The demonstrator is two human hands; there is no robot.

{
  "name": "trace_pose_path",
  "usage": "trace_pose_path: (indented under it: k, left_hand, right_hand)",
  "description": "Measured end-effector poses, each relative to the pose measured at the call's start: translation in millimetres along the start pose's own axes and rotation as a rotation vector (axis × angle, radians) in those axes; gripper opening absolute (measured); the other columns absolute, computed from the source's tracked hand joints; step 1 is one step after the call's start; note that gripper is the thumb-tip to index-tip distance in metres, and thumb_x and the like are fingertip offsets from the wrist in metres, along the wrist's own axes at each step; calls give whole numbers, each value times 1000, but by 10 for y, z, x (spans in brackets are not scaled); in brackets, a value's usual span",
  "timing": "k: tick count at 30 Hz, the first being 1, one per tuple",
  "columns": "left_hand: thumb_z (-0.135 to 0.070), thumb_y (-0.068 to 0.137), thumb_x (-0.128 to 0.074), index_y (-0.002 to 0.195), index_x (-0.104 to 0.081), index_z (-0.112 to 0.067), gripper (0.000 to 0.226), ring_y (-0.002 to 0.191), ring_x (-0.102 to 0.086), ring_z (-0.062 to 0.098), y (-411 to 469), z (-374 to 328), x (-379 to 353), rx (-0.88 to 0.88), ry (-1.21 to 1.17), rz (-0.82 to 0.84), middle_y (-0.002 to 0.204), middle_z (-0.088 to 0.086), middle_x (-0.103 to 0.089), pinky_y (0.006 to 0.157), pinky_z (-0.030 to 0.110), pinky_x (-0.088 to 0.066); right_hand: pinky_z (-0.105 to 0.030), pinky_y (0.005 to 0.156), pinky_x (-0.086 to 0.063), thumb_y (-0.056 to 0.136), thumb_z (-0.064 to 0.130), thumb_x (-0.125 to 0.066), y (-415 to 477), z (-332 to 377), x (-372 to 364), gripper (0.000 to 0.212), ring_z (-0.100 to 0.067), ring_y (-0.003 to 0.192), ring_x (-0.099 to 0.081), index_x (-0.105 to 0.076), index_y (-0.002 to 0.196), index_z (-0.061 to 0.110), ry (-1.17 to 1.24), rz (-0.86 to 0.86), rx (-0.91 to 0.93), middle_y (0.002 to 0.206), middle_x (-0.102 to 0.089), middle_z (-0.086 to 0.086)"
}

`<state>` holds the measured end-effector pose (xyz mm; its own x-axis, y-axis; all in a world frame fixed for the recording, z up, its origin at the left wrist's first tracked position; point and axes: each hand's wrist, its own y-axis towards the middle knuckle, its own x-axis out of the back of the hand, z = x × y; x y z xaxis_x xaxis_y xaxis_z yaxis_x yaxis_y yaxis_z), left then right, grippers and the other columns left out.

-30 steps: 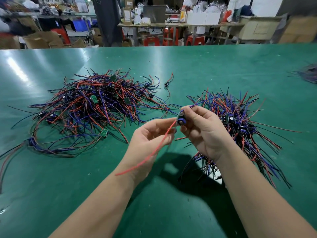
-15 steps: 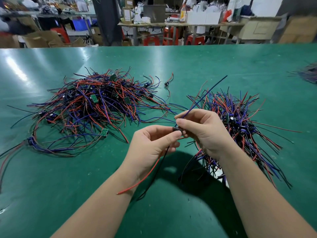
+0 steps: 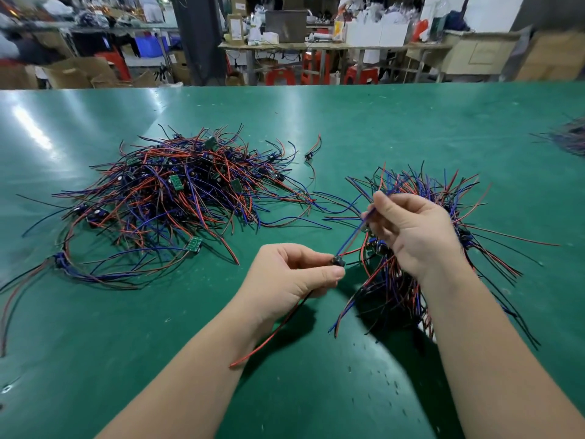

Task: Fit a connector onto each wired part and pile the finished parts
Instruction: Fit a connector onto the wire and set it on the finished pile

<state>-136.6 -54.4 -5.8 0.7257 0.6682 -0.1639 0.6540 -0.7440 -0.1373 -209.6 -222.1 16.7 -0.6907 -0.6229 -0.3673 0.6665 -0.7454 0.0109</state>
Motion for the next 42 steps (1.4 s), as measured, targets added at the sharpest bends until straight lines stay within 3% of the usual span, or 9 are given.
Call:
trace_pose_path:
  k: [5,17,20,23,26,30,35,38,42]
  left_hand:
    - [3,69,-80,80,-71,2,14,53,-61,13,-9,22,-40,13,83,31,67,14,-69,54,19,-49]
    - [-2,68,-81,77,-72,-5,13,56,-62,15,50,-17,96,-5,90,-88,68,11,-71,55,19,-51]
    - [-6,72,-77,81,-67,-4,14,56,-66,10,123,-62,153,-64,-148,-273,64,4,-71,52,16,-52]
    - [-16,66,-77,82,-68,-7,20,58,-67,10,151,-55,167,-142,-212,-341,66,1,-71,53,17,-52]
    - [-12,81,-71,82,-71,-10,2,60,-70,14,124,-24,110,-172,-144,-302,69,3,-73,53,19,-53]
    - [-9,89,-64,85,-73,-17,13,69,-71,16,130,-34,134,-161,37,-233,79,3,-75,61,26,-56]
    - [-24,82,-65,101,-72,-28,20,99,-55,14,168,-78,497,-365,921,-661,104,-9,-61,88,23,-40]
    - [-44,81,-62,125,-55,-39,44,117,-35,31,213,-58,752,-44,1265,-773,132,6,-41,99,41,-31]
    - [-61,82,-54,132,-46,-44,54,120,-33,33,272,-16,907,236,1382,-699,132,9,-43,99,43,-27]
  right_hand:
    - [-20,49,-52,81,1,-69,28,42,79,19,-16,55,-68,-56,71,10,81,-166,25,57,-66,-2]
    - [-20,37,-46,97,38,-53,52,38,127,38,-19,42,-64,-55,74,7,-127,-321,84,45,-60,-4]
    - [-22,39,-48,96,39,-52,10,-21,11,35,-22,46,-65,-58,82,7,-223,-192,63,53,-64,-6]
    - [-27,49,-54,87,23,-68,-121,-177,-189,6,-22,58,-69,-67,90,18,-424,168,149,65,-69,-2]
    - [-36,65,-59,77,19,-78,-235,-327,-352,19,-26,67,-70,-69,88,31,-610,310,247,73,-71,-4]
    - [-47,72,-58,77,12,-76,-241,-316,-359,21,-27,68,-69,-70,84,31,-650,175,318,73,-71,-6]
    - [-31,77,-55,74,23,-66,-67,-31,-8,15,-8,71,-65,-73,88,24,-879,-329,473,74,-69,10]
    - [-31,74,-48,79,28,-62,67,82,275,24,-24,86,-60,-71,100,22,-1144,-496,359,96,-67,-5]
    - [-35,80,-45,83,25,-62,129,76,451,32,-33,98,-55,-67,114,21,-1323,-446,185,112,-57,-17]
